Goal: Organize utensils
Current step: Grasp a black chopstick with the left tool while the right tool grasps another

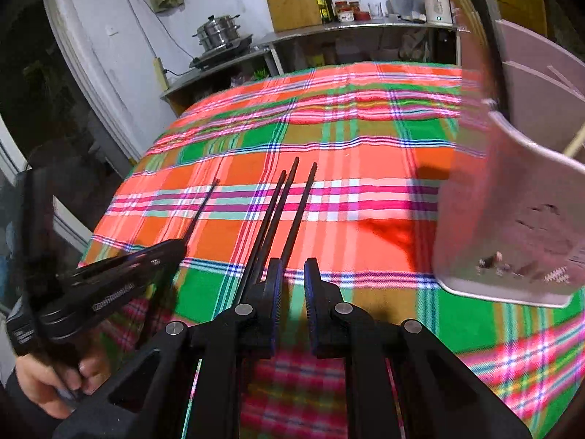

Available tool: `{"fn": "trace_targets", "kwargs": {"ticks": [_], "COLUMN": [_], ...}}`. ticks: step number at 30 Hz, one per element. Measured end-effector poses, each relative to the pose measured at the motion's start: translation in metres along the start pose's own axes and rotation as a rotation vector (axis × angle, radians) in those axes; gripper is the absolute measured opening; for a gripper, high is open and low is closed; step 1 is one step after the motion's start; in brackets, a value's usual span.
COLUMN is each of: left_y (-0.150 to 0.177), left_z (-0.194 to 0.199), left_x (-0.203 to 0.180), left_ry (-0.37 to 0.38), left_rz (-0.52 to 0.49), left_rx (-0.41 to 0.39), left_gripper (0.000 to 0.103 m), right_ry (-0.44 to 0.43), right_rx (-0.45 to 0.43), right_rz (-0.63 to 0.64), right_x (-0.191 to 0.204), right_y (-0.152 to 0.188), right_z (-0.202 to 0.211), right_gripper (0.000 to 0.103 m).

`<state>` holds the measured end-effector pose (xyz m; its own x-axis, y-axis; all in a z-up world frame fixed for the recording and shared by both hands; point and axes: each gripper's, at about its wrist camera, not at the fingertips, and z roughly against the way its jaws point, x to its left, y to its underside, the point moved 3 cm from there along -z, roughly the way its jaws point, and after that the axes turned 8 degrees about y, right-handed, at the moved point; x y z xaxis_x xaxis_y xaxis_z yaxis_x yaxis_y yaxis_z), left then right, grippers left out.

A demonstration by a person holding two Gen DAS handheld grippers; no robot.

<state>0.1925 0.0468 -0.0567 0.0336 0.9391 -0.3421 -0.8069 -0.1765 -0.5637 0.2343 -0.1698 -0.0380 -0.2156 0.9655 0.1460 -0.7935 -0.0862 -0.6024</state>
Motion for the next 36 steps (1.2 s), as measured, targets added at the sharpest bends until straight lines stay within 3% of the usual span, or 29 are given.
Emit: {"fn": "trace_targets", "kwargs": {"ticks": [6,17,22,36], "left_y": [-0.007,-0.021,-0.024,-0.039], "left_z": [-0.003,-0.015,-0.018,0.024], "left_x": [0.005,0.003,-0.001,-0.009], "left_ry": [0.028,0.004,-0.022,0.04], "left_rz": [0.01,-0.041,-0.074,-0.033], "left_rx": [0.016,0.057,0.071,-0.011], "left_gripper": [0.007,0.008,0.008,0.006], "right_ry": [0.025,0.082,0.086,0.014], "right_rx": [0.02,0.036,0.048,-0.031], "right_rz": [0.003,0.042,0.052,0.054], "right_x": [0.003,0.013,0.017,0.024], "right_y": [-0.011,-0.022,-0.026,-0.033], "right_z": [-0.021,-0.037,-0.04,0.007], "right_gripper": [0.012,0.012,0.008,0.005]}}
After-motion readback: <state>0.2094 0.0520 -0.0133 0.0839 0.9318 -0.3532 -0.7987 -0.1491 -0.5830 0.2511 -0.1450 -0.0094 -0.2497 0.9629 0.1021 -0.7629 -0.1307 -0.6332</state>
